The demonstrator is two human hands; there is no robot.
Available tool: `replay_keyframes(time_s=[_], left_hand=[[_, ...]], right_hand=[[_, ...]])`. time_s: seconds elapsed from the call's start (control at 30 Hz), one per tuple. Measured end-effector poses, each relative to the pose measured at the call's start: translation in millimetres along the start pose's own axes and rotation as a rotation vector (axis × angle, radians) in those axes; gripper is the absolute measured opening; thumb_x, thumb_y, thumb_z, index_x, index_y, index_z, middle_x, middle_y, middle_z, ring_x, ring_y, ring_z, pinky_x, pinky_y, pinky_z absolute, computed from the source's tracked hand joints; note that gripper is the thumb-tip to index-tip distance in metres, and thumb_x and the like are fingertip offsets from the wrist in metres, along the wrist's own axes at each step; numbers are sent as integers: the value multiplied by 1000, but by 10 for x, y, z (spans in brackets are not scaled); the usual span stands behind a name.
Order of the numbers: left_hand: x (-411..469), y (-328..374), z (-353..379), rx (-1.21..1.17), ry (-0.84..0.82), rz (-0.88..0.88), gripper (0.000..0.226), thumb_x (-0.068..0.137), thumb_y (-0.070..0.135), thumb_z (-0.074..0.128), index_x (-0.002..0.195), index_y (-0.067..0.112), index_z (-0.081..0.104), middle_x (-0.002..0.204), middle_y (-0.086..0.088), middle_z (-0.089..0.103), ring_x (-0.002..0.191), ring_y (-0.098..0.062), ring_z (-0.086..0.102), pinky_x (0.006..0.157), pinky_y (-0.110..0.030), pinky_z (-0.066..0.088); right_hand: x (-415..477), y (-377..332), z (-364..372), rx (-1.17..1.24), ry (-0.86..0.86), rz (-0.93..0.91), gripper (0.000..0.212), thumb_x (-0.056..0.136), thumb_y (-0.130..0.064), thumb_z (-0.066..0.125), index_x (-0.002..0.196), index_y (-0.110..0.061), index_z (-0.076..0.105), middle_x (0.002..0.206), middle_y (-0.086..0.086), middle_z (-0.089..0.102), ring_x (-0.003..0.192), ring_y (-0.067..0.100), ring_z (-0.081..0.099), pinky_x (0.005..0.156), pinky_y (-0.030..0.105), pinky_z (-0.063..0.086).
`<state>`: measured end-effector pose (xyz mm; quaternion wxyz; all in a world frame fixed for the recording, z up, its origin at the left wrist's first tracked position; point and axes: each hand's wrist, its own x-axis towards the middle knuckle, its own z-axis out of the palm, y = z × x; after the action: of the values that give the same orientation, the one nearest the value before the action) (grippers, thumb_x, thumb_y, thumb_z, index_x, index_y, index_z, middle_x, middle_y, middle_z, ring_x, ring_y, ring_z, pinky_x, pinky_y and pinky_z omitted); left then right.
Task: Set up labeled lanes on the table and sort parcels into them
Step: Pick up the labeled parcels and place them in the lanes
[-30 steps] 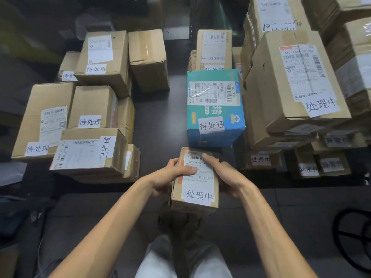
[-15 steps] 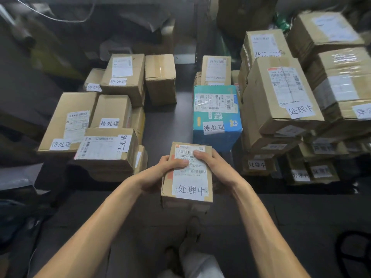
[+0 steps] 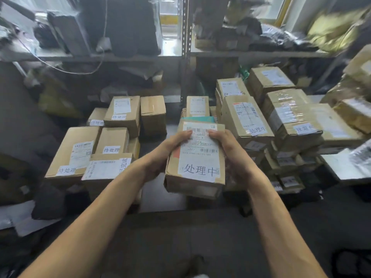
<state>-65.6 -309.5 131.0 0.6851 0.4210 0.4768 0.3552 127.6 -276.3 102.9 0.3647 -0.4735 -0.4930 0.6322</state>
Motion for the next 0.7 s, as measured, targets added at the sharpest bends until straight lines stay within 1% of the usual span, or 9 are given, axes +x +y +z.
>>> replay_keyframes(time_s=[0.1, 0.13, 0.2, 0.27, 0.37, 0.47, 0.53, 0.6, 0.7], left_hand=[[138, 332, 201, -35, -2, 103, 37, 107, 28, 43, 131, 5, 57, 120, -23, 70, 95, -29, 74, 76, -30, 63], [215, 419, 274, -44, 22, 139, 40, 107, 23, 40, 136, -1, 53, 128, -28, 64, 102, -34, 71, 73, -27, 61], [467, 536, 330, -57, 38, 196, 46, 104, 28, 50, 139, -1, 53, 133, -28, 62, 119, -41, 64, 86, -32, 59], [756, 583, 362, -67, 43, 207, 46, 99, 39, 55, 132, 8, 61, 127, -18, 69, 117, -35, 68, 94, -40, 59], [1299, 659, 412, -100, 73, 181, 39, 103, 46, 44, 121, 21, 68, 120, -10, 74, 107, -27, 73, 90, -38, 58], [1917, 810, 471, -105, 166, 175, 50, 101, 58, 41, 121, 23, 70, 121, -6, 74, 111, -26, 71, 100, -44, 53], [2311, 938, 500, -106, 238, 175, 56, 101, 60, 38, 110, 19, 74, 118, -8, 75, 114, -27, 69, 105, -46, 48], [2641, 1066, 548, -146, 278, 183, 52, 105, 50, 34, 98, 17, 73, 112, -13, 76, 106, -28, 70, 101, -45, 50], [3089, 1250, 622, -198, 204, 200, 52, 106, 46, 29, 108, 17, 72, 103, -7, 79, 96, -24, 74, 84, -34, 57]], right_hand=[[55, -291, -197, 20, 84, -80, 82, 72, -63, 74, 139, -22, 52, 123, 8, 73, 108, 31, 73, 97, 62, 53], [90, -369, -272, 35, 99, -106, 83, 72, -61, 76, 139, -21, 51, 123, 8, 73, 109, 30, 73, 98, 61, 53], [193, -484, -437, 45, 136, -145, 82, 74, -61, 76, 140, -20, 51, 123, 8, 73, 109, 28, 73, 97, 60, 54], [353, -555, -623, 42, 151, -172, 85, 75, -64, 74, 142, -18, 50, 124, 12, 72, 110, 31, 72, 96, 62, 54], [705, -632, -934, 90, 168, -177, 83, 78, -57, 76, 144, -14, 49, 125, 15, 71, 111, 34, 71, 99, 61, 53], [1097, -803, -1219, 157, 200, -164, 65, 85, -45, 71, 138, -12, 53, 119, 11, 74, 108, 30, 73, 93, 49, 58], [1389, -916, -1393, 211, 213, -135, 49, 95, -40, 65, 133, -10, 59, 116, 11, 76, 107, 30, 74, 90, 44, 59], [1720, -1017, -1562, 261, 233, -95, 45, 98, -39, 61, 131, -9, 62, 117, 12, 75, 109, 31, 73, 97, 48, 56], [2227, -1178, -1729, 301, 241, -54, 46, 94, -41, 62, 129, -11, 65, 118, 13, 75, 111, 33, 72, 103, 53, 53]])
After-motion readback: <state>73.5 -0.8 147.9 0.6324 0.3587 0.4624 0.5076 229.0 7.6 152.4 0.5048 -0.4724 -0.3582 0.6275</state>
